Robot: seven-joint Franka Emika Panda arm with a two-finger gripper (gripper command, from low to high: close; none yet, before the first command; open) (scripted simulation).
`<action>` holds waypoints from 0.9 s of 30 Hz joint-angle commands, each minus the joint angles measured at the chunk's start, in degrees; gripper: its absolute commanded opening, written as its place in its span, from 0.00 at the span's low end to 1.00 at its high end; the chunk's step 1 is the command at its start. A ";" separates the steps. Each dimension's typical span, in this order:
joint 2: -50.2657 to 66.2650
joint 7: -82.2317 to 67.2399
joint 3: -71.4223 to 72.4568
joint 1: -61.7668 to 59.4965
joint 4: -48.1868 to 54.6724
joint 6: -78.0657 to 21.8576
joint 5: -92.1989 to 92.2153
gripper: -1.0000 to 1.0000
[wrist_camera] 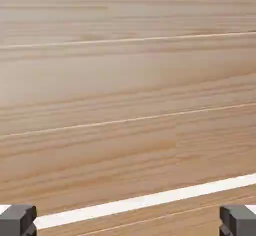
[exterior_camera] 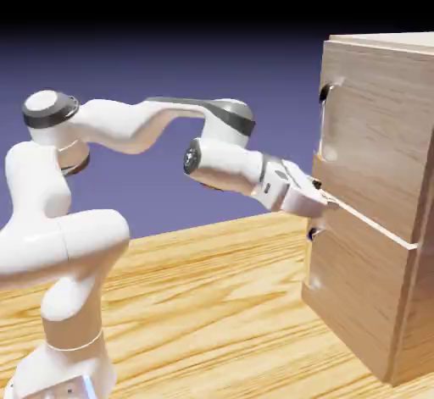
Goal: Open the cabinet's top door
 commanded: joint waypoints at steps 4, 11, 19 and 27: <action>2.82 -2.54 -2.48 1.05 2.45 -1.12 5.21 0.50; 1.01 -3.72 -0.45 -4.31 6.66 -3.79 7.34 0.00; -1.41 -9.61 -10.03 0.53 -5.17 -23.74 1.88 0.00; -5.97 -15.10 -20.51 -0.92 -11.41 -43.68 -8.20 0.00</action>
